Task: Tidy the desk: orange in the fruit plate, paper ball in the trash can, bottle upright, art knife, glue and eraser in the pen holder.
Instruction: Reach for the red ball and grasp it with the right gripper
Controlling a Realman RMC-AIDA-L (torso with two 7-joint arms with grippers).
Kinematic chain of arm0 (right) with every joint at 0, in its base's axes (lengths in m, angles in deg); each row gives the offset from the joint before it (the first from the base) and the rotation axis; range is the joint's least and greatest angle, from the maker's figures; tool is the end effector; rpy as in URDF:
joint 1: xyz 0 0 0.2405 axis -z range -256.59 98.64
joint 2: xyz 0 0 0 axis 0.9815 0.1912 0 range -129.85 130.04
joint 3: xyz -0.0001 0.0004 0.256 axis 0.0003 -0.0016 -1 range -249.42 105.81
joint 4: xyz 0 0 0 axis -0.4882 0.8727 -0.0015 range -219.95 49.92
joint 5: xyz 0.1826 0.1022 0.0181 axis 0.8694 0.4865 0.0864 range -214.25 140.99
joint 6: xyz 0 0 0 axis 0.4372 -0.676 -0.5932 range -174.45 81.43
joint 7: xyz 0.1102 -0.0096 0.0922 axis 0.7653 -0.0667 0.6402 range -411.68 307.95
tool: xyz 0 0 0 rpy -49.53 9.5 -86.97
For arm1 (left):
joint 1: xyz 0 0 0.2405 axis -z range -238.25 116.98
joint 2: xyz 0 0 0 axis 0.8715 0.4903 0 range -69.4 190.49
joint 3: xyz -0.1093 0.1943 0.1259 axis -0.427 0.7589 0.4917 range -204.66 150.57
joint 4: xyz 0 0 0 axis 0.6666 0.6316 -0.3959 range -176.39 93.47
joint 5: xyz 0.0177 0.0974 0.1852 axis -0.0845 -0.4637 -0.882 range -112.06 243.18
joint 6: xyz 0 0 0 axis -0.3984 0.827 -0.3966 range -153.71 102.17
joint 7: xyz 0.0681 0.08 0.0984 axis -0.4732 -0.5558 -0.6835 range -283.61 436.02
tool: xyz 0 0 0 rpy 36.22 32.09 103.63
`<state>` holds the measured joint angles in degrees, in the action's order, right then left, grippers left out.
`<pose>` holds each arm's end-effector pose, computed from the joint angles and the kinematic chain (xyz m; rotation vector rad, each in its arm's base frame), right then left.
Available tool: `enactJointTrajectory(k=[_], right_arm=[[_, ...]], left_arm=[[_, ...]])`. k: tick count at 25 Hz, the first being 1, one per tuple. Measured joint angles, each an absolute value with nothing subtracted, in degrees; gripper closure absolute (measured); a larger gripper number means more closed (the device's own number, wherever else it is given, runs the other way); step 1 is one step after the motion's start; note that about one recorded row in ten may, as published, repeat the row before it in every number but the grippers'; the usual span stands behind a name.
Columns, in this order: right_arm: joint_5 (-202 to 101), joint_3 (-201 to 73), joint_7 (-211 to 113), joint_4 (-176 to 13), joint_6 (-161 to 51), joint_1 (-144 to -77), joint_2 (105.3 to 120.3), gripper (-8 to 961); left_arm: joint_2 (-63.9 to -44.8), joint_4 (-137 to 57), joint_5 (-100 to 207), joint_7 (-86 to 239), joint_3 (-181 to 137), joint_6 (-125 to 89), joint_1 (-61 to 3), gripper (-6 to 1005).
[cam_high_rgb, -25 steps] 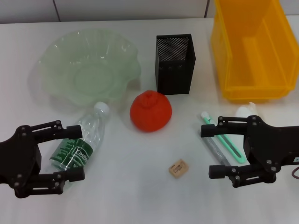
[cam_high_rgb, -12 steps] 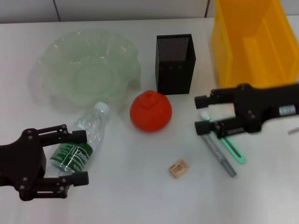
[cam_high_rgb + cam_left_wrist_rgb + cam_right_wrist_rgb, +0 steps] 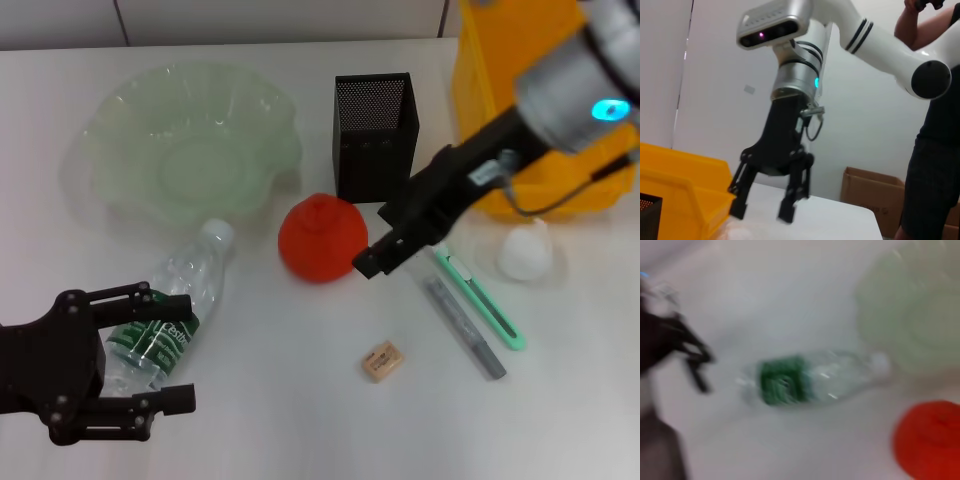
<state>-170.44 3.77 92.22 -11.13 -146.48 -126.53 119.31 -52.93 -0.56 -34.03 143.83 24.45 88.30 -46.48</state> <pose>0.0899 0.3521 -0.0093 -2.9696 0.7705 -0.3391 -0.2873 0.2223 0.0413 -2.9038 -0.3511 -1.0230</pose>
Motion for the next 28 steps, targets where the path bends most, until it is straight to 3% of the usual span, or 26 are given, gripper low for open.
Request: enactJointTrajectory(k=[5, 20, 25, 28], right_arm=[[-179.78, 17.76, 100.8, -11.14, -140.35, -130.49, 119.79, 157], [-179.79, 34.15, 107.8, -22.4, -114.72, -131.53, 119.98, 165], [-179.06, 36.06, 107.62, -24.16, -112.11, -131.57, 119.98, 265], [-179.05, 36.1, 107.61, -24.11, -112.22, -131.42, 119.98, 386]], left_arm=[[-52.92, -1.32, -34.08, 142.92, 24.46, 88.3, -46.54, 201], [-53.03, -3.4, -35.6, 141.55, 24.37, 87.4, -45.06, 200], [-53.1, -3.4, -35.61, 141.57, 24.37, 87.39, -44.99, 200], [-53.09, -3.45, -35.61, 141.58, 24.37, 87.39, -44.99, 201]])
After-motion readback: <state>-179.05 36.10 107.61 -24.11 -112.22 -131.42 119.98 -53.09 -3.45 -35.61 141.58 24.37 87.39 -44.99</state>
